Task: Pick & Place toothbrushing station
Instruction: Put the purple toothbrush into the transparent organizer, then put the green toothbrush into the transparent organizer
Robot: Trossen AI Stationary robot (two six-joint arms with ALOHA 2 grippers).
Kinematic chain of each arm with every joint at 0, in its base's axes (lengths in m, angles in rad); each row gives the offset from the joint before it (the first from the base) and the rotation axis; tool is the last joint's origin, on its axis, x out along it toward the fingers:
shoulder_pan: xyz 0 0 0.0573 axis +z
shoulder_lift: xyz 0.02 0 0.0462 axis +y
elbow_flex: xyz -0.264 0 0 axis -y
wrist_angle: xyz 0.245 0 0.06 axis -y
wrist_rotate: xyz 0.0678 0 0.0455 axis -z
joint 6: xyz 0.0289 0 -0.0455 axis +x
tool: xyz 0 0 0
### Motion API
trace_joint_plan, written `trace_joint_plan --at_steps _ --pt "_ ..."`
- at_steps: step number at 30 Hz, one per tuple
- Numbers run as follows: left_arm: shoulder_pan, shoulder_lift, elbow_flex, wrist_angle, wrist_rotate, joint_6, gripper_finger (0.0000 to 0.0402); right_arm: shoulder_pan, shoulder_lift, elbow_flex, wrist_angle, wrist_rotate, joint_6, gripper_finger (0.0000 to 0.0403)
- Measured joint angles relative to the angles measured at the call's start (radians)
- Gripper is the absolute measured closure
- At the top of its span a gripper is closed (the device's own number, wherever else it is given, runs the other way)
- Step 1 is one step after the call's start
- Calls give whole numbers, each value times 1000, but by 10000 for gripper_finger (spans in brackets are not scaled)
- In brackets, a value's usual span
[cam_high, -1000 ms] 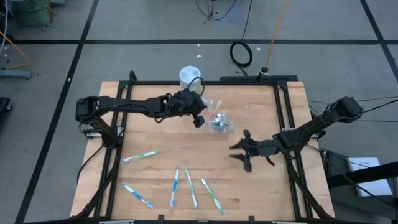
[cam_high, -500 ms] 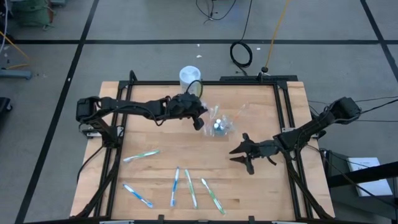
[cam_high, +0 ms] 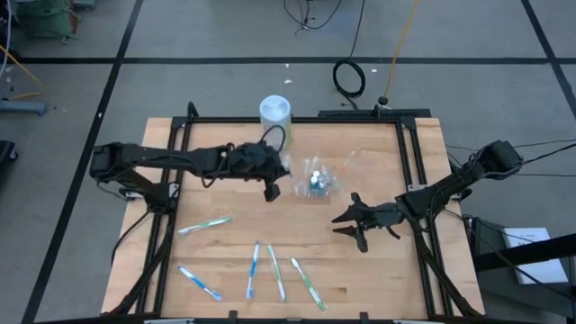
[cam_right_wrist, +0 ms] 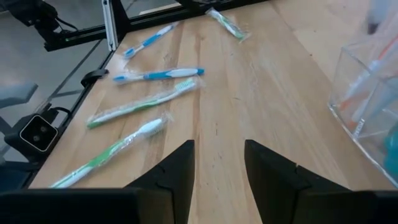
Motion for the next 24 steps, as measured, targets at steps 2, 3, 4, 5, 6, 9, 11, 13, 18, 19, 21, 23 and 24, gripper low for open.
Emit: trace_joint_plan --at_steps 2,3,4,5,6,9,11,13,18,19,21,23,24 --pt "-14 22 0 12 -1 0 384 0 0 0 1 0 1 273" --pt "-15 38 1 16 -8 -2 385 0 0 0 4 0 2 273" --pt "-17 57 1 15 -22 -10 386 0 0 0 7 0 2 273" --pt "-19 80 0 21 -38 -20 388 0 0 0 11 0 2 273" --pt "-18 99 0 32 -48 -23 389 0 0 0 15 0 2 273" --pt "-19 146 0 67 -61 -49 384 0 0 0 29 0 1 273" --pt "-17 173 0 64 -62 -76 375 0 0 0 31 0 1 273" --pt "-17 193 0 45 -63 -76 362 0 0 0 30 0 0 273" --pt "-20 203 0 -10 -64 -61 319 0 0 0 30 0 0 273" --pt "-20 203 0 -34 -64 -59 309 0 0 0 30 0 0 273" --pt "-20 203 0 -85 -70 -63 288 0 0 0 30 0 1 273" --pt "-20 201 0 -112 -73 -56 266 0 0 0 30 0 2 273" --pt "-20 195 0 -123 -73 -40 255 0 0 0 30 0 2 273"
